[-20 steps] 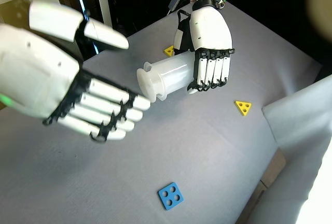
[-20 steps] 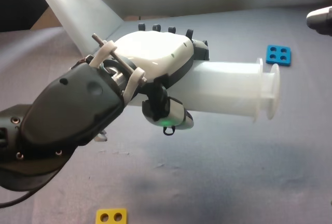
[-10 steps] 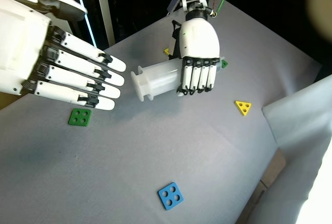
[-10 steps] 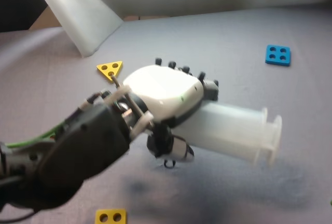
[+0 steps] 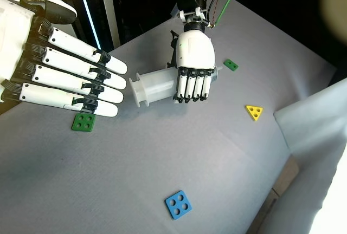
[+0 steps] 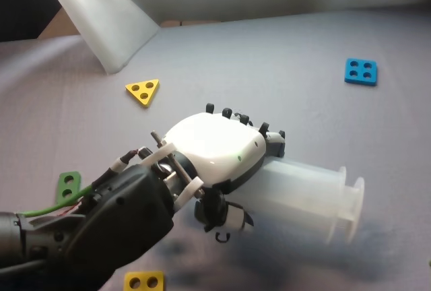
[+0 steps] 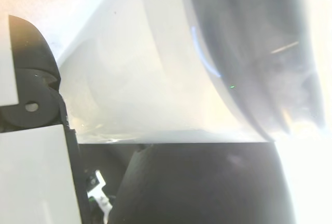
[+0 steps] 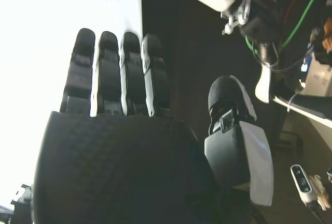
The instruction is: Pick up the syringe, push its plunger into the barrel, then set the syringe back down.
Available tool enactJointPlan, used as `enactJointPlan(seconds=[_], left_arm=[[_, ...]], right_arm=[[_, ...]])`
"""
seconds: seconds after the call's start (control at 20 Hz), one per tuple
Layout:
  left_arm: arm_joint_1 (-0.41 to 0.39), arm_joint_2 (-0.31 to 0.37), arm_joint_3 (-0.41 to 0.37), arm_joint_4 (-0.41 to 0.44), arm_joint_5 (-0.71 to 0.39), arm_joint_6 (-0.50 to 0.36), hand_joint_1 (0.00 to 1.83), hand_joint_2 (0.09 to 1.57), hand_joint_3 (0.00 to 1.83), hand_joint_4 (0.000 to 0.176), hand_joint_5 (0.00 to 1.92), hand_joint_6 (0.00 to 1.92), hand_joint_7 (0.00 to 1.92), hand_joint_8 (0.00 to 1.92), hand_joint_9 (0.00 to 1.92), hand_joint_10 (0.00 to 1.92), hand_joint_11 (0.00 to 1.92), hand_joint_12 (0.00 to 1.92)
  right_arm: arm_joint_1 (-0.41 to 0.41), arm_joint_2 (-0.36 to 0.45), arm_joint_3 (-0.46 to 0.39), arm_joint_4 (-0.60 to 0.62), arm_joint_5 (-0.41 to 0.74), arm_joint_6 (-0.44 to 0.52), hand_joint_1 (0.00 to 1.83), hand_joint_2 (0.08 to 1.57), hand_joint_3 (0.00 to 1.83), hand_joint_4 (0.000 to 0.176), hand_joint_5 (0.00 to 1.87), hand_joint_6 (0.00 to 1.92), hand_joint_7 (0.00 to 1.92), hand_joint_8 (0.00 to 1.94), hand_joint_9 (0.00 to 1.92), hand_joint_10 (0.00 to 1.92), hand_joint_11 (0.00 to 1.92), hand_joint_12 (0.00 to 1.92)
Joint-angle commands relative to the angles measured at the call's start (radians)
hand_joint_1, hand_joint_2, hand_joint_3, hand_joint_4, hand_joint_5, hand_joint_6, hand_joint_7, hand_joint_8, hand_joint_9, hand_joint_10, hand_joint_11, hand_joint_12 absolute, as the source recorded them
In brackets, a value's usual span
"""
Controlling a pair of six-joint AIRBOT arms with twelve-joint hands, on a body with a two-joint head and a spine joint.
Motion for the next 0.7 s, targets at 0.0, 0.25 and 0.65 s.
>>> enactJointPlan(seconds=[0.0, 0.25, 0.65], left_arm=[[-0.008, -0.005, -0.002, 0.057, -0.093, -0.009, 1.32, 1.27, 0.00, 0.000, 0.66, 1.38, 0.70, 1.50, 0.60, 1.66, 0.35, 1.63], [-0.007, -0.006, -0.003, 0.057, -0.098, -0.009, 1.33, 1.26, 0.00, 0.000, 0.67, 1.37, 0.73, 1.45, 0.63, 1.62, 0.36, 1.61], [-0.002, -0.006, -0.008, 0.059, -0.098, -0.009, 1.03, 1.08, 0.00, 0.000, 0.49, 0.21, 0.54, 0.21, 0.46, 0.39, 0.12, 1.01]], right_arm=[[0.015, -0.001, 0.000, 0.064, -0.002, 0.004, 0.00, 1.27, 0.00, 0.000, 0.29, 0.00, 0.24, 0.00, 0.17, 0.00, 0.00, 0.39], [0.026, -0.001, -0.007, 0.030, -0.002, 0.004, 0.00, 1.27, 0.00, 0.000, 0.30, 0.00, 0.25, 0.00, 0.18, 0.00, 0.00, 0.42], [0.037, 0.000, -0.013, 0.002, -0.009, 0.004, 0.00, 1.28, 0.00, 0.000, 0.29, 0.00, 0.24, 0.00, 0.16, 0.00, 0.00, 0.36]])
